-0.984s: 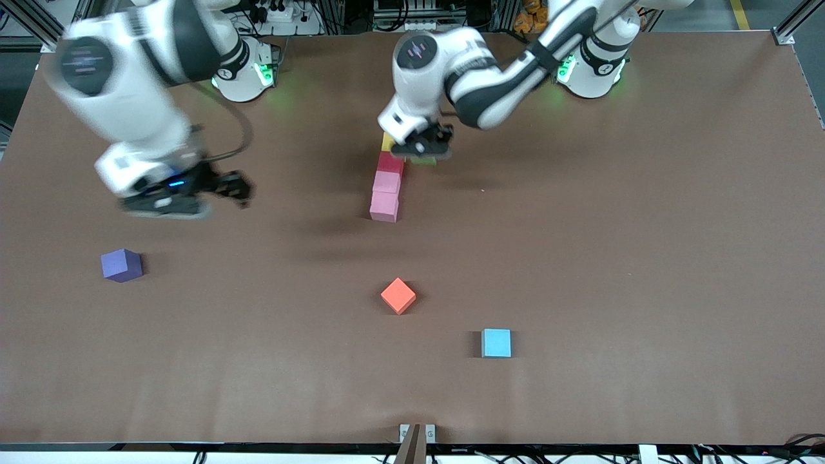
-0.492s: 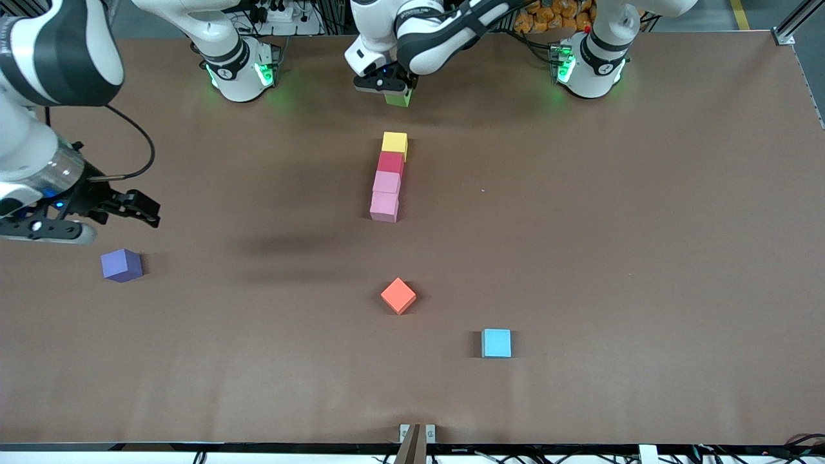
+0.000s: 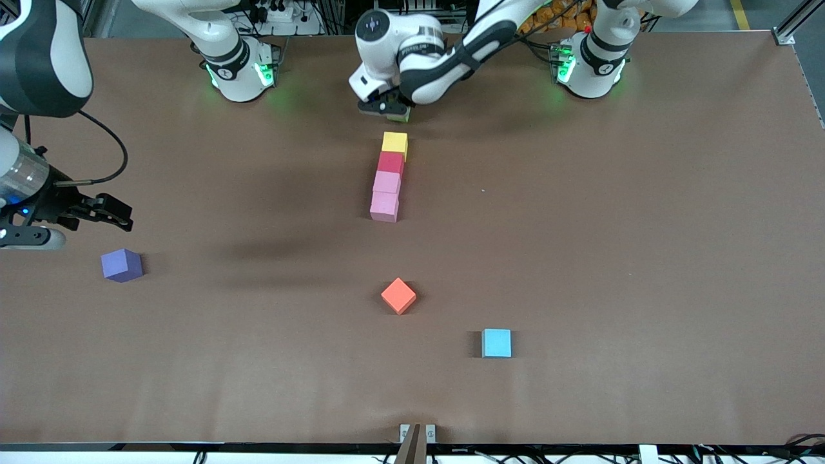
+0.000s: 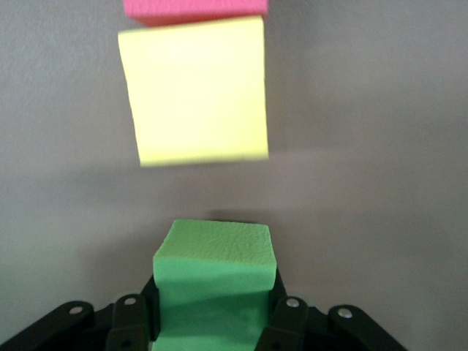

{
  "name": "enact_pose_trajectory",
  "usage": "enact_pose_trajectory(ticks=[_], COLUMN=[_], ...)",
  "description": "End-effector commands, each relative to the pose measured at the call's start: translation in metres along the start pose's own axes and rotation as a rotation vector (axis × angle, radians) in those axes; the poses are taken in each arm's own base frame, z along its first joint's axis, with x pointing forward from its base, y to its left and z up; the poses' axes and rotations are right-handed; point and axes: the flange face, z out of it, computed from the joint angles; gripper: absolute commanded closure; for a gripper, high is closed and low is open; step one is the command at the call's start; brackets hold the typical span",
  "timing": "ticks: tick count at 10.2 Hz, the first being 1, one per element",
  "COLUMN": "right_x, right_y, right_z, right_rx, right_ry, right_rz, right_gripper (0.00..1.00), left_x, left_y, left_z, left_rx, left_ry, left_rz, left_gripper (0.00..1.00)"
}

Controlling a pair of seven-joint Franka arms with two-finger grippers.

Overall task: Arrange blocks into number 1
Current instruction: 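Set the green cube against the yellow cube and open the left gripper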

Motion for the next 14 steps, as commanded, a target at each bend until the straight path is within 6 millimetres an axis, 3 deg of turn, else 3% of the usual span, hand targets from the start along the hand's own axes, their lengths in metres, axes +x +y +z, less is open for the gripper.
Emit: enact_pose_trajectory(ticks=[1, 3, 14], right_x=[-0.001, -0.002, -0.003], right_y=[0.008, 0.017, 0.021], right_z=[-0.023, -0.033, -0.034], right_rx=[0.041, 0.073, 0.078], right_ry=[-0.011, -0.008, -0.015], right_rz=[0.016, 0.035, -0.003], right_gripper=[0.00, 0.00, 0.00], left_x=[0.012, 0.021, 0.038], left_y=[0.010, 0.007, -0.005], left_z=[0.010, 0.014, 0.014], left_rx=[-0.004, -0.012, -0.005], left_ry=[0.036, 0.043, 0.054], left_rz=[-0.006, -0.014, -0.023], left_gripper=[1.00, 1.00, 1.00])
